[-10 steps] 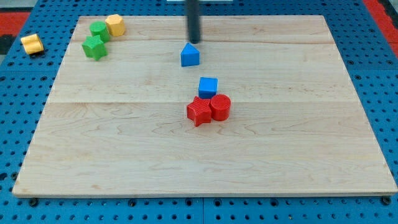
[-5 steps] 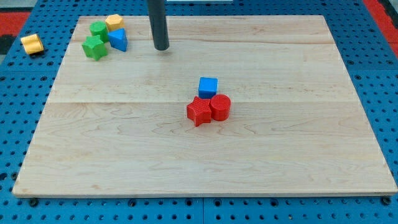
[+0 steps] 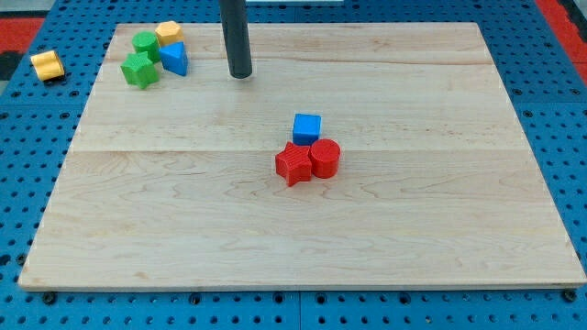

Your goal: Move the red circle to the top right of the board

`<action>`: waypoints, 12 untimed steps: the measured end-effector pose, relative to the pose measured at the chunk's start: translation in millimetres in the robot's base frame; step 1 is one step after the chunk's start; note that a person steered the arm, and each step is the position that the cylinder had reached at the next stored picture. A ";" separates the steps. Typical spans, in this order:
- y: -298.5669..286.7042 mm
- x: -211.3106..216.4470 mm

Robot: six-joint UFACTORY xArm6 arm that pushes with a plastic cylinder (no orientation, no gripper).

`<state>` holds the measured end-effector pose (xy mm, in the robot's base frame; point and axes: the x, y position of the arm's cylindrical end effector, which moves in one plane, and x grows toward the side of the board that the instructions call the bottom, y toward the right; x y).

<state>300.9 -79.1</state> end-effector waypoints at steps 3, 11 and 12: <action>-10.4 0.0; -54.8 75.3; -44.1 154.0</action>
<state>454.9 -123.3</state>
